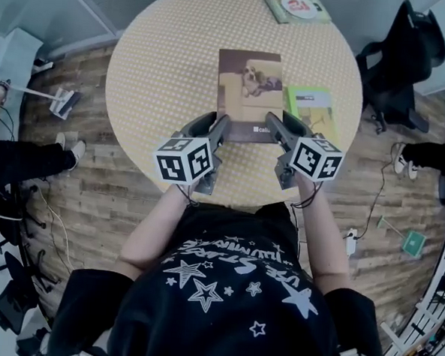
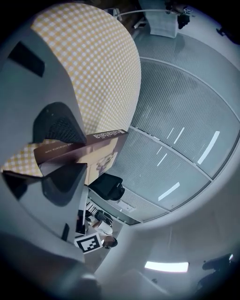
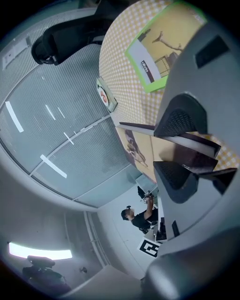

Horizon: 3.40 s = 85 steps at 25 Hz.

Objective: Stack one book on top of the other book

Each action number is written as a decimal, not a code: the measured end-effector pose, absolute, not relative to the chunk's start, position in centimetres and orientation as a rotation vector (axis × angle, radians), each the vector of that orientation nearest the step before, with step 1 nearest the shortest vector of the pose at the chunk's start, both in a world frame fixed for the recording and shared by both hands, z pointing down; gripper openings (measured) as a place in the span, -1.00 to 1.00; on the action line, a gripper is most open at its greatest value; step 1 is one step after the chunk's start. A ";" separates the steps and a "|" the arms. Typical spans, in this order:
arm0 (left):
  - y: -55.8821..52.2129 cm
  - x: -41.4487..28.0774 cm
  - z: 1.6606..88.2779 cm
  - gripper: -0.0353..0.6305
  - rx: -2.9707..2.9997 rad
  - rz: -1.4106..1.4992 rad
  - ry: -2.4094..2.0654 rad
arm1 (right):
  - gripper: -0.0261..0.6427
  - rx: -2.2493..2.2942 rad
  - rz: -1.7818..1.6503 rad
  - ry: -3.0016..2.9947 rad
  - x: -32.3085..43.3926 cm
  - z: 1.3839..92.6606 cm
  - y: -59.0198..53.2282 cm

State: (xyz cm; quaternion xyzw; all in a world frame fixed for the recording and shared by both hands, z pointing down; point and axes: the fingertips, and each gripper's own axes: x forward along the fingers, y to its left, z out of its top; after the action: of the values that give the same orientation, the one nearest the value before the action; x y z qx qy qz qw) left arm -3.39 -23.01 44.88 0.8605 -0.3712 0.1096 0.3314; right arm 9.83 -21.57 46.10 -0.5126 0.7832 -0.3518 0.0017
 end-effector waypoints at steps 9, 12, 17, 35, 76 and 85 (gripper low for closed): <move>-20.6 5.5 45.7 -0.49 2.155 0.217 -1.168 | -0.41 -1.404 -1.109 2.635 18.7 47.0 -21.7; -19.3 8.5 45.7 -0.49 2.142 0.197 -1.207 | -0.41 -1.367 -1.104 2.668 21.8 47.1 -20.8; -17.4 13.6 45.9 -0.49 2.162 0.216 -1.236 | -0.41 -1.341 -1.120 2.667 26.8 47.7 -18.6; -15.3 18.7 51.3 -0.49 2.128 0.340 -1.174 | -0.41 -1.387 -1.236 2.618 31.8 53.3 -15.7; -15.9 18.3 54.5 -0.45 2.265 0.535 -1.221 | -0.33 -1.512 -1.122 2.668 31.9 55.8 -16.1; -15.2 16.0 52.0 -0.45 2.266 0.503 -1.285 | -0.33 -1.556 -1.021 2.619 33.9 52.5 -15.6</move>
State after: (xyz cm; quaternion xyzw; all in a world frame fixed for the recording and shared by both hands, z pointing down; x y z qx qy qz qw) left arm 15.97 -15.21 51.97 0.8288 -0.4700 0.1838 0.2417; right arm 33.90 -15.65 52.50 -0.4840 0.8146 -0.3176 -0.0357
